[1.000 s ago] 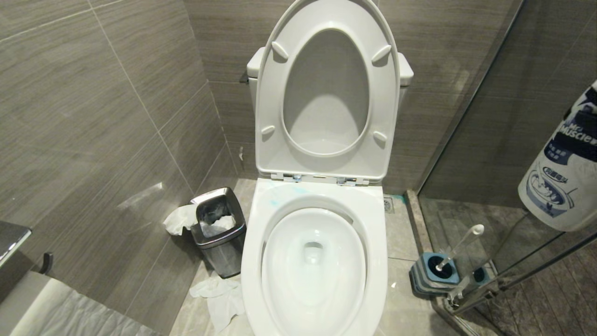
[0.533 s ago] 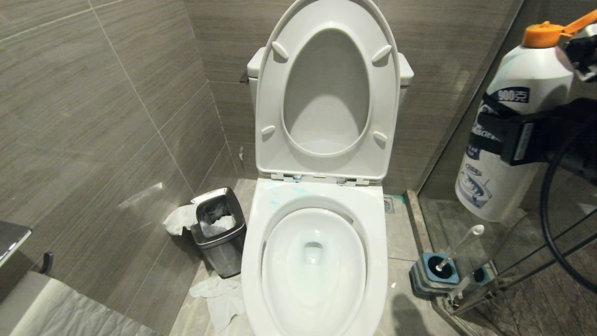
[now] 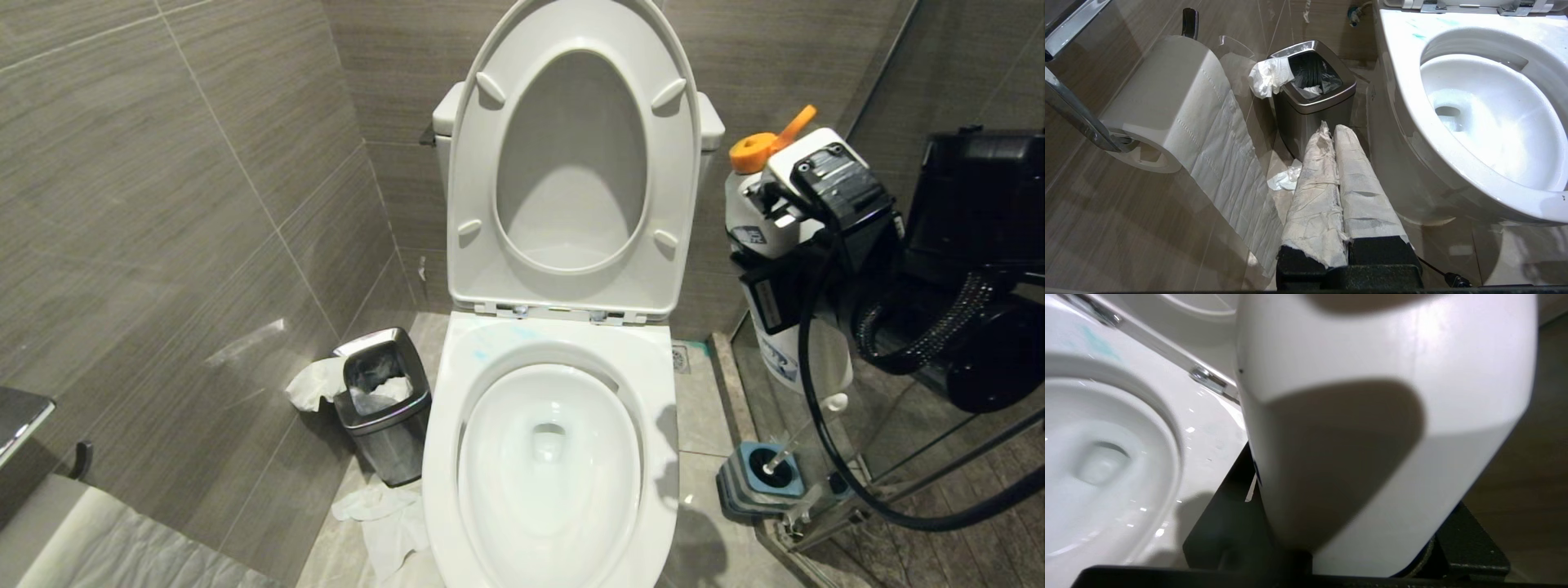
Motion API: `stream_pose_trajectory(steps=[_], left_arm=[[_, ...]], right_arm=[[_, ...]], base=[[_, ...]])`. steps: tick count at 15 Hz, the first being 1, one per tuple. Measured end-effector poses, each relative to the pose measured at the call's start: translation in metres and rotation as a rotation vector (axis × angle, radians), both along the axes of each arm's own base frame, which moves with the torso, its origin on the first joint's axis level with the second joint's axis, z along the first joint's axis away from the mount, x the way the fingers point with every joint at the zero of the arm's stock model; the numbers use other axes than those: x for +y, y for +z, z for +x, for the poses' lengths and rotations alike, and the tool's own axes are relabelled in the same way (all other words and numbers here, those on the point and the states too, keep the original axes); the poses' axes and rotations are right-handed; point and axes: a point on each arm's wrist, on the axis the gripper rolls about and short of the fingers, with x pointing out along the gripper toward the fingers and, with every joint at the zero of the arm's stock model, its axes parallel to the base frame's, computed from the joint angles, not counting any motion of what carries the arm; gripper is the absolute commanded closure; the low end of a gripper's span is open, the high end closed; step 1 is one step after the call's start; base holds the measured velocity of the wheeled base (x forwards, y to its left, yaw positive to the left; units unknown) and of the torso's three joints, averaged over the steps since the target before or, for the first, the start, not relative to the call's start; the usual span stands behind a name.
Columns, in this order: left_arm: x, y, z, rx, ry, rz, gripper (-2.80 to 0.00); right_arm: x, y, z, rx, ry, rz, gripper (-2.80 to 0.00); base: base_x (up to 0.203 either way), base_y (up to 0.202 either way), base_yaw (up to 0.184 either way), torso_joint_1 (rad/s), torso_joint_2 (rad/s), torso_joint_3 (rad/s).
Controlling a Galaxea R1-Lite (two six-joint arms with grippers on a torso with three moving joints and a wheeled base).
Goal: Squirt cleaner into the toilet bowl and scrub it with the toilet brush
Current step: Pour in the cleaning agent
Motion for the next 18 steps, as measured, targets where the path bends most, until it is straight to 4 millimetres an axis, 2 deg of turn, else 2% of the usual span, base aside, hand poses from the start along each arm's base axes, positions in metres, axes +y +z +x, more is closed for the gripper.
stream_pose_trajectory(steps=[8, 11, 18], left_arm=[[0.0, 0.0, 0.0, 0.0, 0.0, 0.0, 0.0], [0.0, 0.0, 0.0, 0.0, 0.0, 0.0, 0.0], [0.0, 0.0, 0.0, 0.0, 0.0, -0.001, 0.0]], right_arm=[[0.053, -0.023, 0.024, -0.028, -0.01, -0.416, 0.0], [0.06, -0.031, 0.031, 0.003, -0.058, -0.541, 0.0], [0.066, -0.042, 0.038, 0.042, -0.029, -0.808, 0.0]], base=[[0.0, 0.0, 0.0, 0.0, 0.0, 0.0], [0.0, 0.0, 0.0, 0.0, 0.0, 0.0], [0.0, 0.0, 0.0, 0.0, 0.0, 0.0]])
